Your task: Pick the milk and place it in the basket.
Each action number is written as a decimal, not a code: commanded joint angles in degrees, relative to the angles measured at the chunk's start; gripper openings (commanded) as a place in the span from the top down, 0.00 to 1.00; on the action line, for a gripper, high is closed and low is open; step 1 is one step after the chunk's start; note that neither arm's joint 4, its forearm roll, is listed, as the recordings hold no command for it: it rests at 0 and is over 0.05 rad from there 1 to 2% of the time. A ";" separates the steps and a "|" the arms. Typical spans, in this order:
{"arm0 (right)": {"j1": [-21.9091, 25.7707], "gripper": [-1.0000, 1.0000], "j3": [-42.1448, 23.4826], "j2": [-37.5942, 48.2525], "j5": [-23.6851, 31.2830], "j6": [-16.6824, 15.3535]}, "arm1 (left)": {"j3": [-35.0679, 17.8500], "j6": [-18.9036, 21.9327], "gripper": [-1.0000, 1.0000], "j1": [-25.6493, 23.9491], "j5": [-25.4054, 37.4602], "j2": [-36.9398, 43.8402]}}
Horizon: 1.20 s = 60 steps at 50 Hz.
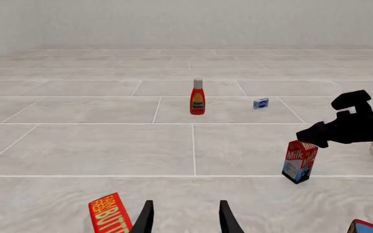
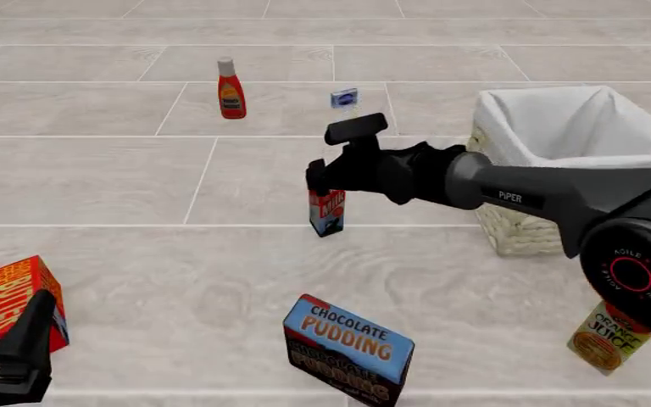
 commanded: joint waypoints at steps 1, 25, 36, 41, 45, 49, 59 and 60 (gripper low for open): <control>0.32 0.00 -0.23 2.50 -1.09 1.28 | 0.00 0.00 0.00 0.01 0.00 -0.01; 0.47 0.00 -1.11 6.64 -2.16 2.40 | 0.00 0.00 0.00 -0.01 0.00 0.00; 0.00 1.00 -0.87 6.20 -2.28 1.51 | 0.00 0.01 0.00 -0.02 -0.01 0.01; -0.22 1.00 -0.17 4.69 -2.68 0.79 | 0.00 -0.01 0.00 0.00 0.01 -0.02; 0.11 1.00 1.13 2.03 -3.19 -0.29 | 0.00 0.00 0.00 0.00 -0.01 0.03; -0.47 1.00 1.17 0.09 -2.79 -1.16 | 0.00 0.00 0.00 0.00 0.01 -0.01; -0.46 1.00 2.36 -4.53 -2.12 -2.13 | 0.00 -0.01 0.00 0.01 0.02 -0.03; -0.42 1.00 2.46 -5.16 -1.92 -2.31 | 0.00 -0.01 0.00 0.01 0.02 -0.04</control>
